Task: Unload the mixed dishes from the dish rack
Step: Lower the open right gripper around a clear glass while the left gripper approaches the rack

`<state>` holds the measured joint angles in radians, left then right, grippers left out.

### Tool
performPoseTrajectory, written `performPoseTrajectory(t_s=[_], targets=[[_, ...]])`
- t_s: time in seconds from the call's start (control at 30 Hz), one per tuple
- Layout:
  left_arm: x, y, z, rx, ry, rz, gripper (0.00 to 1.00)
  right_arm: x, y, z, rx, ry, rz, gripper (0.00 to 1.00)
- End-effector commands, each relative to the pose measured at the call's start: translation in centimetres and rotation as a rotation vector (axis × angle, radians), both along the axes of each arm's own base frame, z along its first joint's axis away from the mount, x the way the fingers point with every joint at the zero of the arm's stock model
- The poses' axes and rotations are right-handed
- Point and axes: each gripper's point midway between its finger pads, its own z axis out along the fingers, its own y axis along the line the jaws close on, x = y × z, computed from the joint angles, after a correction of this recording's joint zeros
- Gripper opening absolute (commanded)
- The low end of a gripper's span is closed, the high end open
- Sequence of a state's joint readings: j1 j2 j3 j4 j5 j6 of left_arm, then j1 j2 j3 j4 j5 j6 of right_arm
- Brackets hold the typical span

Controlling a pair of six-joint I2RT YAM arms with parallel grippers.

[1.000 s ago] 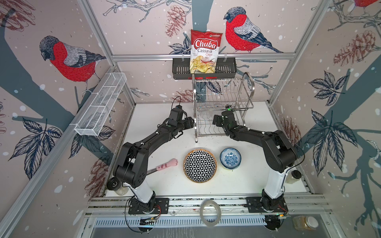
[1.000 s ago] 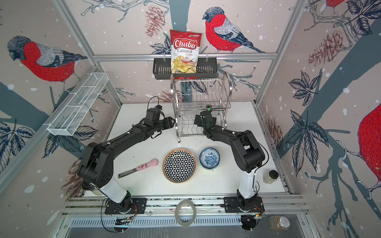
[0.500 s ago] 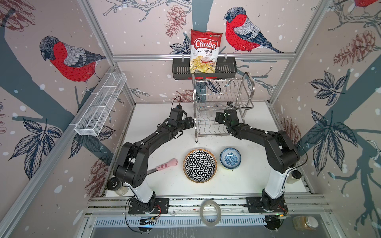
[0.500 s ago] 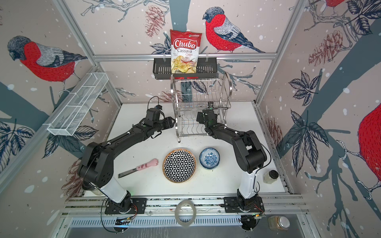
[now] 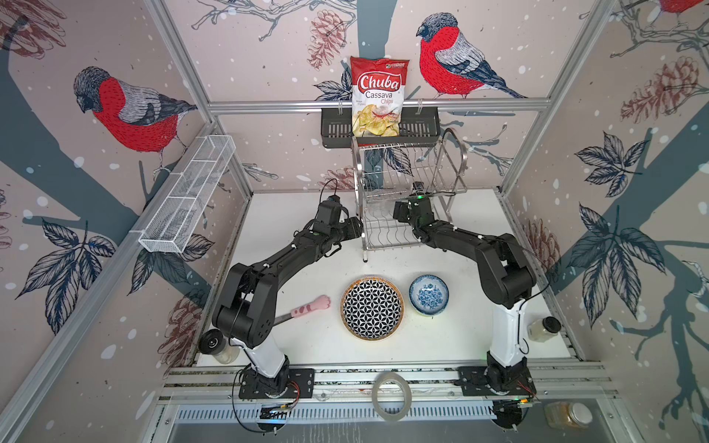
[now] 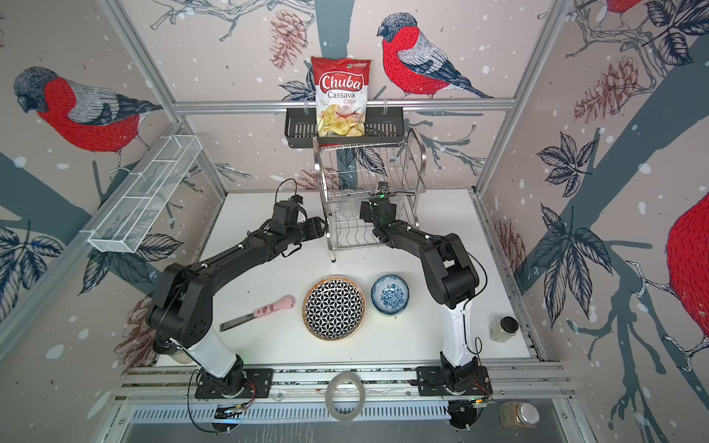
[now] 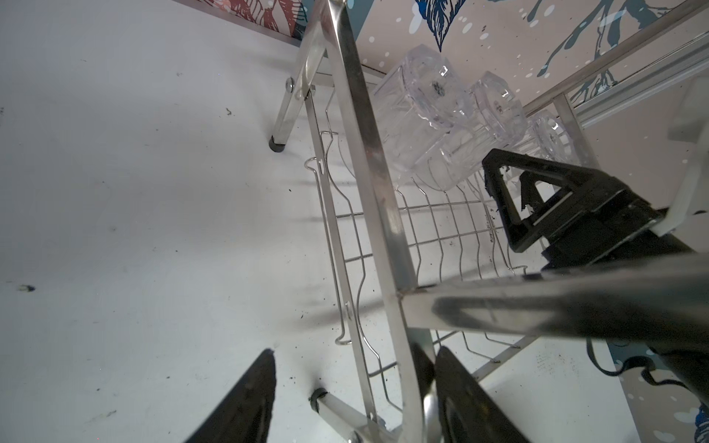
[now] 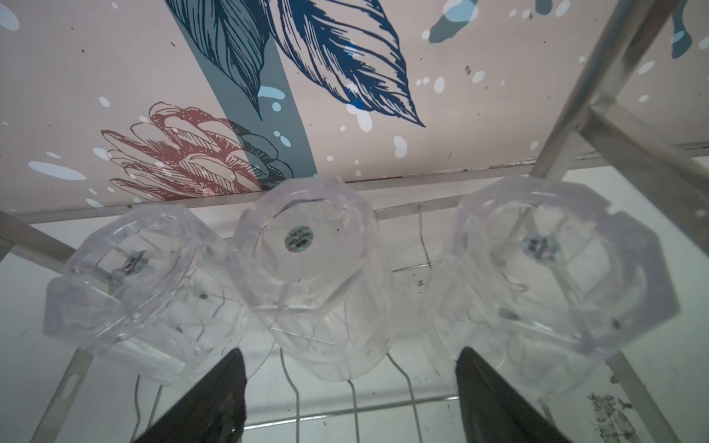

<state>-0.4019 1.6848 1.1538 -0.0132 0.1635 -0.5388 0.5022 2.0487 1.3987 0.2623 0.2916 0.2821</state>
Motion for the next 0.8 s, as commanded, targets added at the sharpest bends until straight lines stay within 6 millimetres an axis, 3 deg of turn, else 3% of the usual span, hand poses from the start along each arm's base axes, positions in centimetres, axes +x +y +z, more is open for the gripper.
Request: performPoseTrajectory(t_s=[0.0, 0.37, 0.57, 0.77], targets=[[-0.2, 0.1, -0.4, 0.023, 0.009, -0.015, 0.63, 0.4, 0.1, 0.5, -0.01, -0.017, 0.01, 0.85], [-0.4, 0.2, 0.4, 0.023, -0.003, -0.013, 0.63, -1.6, -0.4, 1.2, 0.008, -0.021, 0.013, 0.85], [-1.8, 0.3, 1.3, -0.001, -0.008, -0.015, 0.63, -2.2, -0.2, 2.2, 0.024, -0.035, 0.021, 0.85], [-3.9, -1.1, 2.7, 0.024, -0.057, -0.036, 0.75, -3.3, -0.3, 3.0, 0.039, -0.048, 0.026, 0.85]])
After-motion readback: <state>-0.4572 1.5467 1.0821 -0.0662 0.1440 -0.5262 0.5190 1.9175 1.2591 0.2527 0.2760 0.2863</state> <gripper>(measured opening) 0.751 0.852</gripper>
